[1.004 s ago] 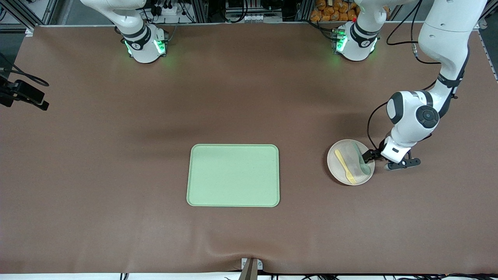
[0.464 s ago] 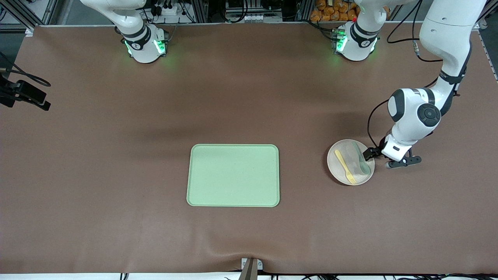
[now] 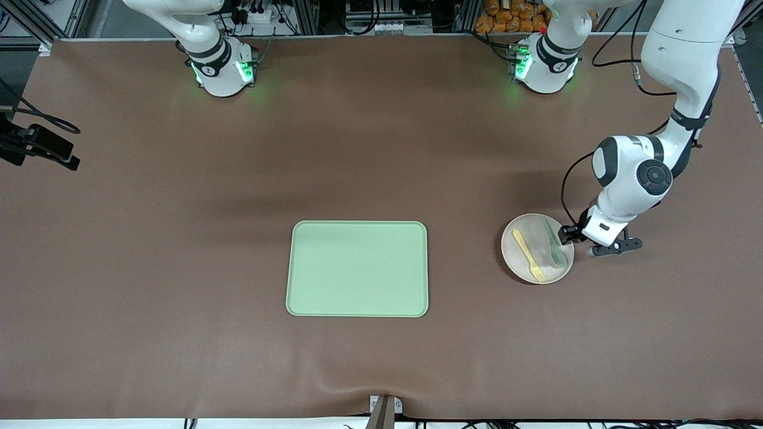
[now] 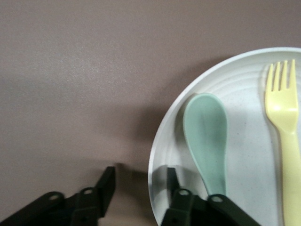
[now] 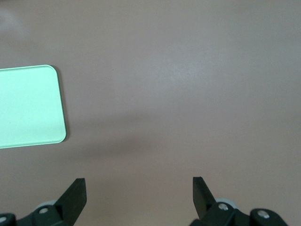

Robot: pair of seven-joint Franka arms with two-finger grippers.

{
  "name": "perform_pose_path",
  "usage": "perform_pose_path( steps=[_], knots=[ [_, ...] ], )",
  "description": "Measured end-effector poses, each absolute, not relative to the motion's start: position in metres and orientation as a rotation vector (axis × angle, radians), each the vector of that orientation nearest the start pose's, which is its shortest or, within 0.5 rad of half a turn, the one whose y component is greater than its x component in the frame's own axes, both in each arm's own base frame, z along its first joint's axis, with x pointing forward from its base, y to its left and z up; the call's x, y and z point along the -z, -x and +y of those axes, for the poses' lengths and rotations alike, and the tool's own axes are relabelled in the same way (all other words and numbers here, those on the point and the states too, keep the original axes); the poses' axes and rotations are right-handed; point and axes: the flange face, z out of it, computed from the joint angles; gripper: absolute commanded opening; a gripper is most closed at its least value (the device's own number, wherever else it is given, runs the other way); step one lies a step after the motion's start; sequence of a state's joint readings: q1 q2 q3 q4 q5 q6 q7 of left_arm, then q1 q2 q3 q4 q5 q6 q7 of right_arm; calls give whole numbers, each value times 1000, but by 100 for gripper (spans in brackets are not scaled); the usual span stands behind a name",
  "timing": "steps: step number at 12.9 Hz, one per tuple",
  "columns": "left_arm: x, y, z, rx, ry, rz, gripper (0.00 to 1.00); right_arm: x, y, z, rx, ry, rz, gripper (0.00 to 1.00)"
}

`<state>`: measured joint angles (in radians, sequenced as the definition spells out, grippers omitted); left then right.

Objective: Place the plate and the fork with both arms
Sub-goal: 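Grasp the white plate rim with the left gripper and lift, then carry the plate onto the green tray with the left gripper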

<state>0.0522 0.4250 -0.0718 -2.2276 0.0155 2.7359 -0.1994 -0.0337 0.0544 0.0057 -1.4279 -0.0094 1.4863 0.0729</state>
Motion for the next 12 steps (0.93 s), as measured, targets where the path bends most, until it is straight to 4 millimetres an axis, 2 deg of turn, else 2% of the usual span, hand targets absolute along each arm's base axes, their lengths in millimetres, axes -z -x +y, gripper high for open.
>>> perform_pose_path(
  steps=[1,2,7,10,12],
  knots=[
    [-187,-555,-13,127,3160,-272,10,-654,-563,-17,7,3146,160,100],
    [-187,-555,-15,126,3161,-267,0,-654,-563,-17,7,3146,159,100],
    [-201,-566,-30,180,3175,-236,0,-653,-563,-16,5,3147,159,100],
    [-217,-575,-75,228,3218,-278,0,-653,-563,-16,5,3147,159,100],
    [-242,-581,-117,288,3257,-360,0,-653,-563,-16,4,3147,159,100]
  ],
)
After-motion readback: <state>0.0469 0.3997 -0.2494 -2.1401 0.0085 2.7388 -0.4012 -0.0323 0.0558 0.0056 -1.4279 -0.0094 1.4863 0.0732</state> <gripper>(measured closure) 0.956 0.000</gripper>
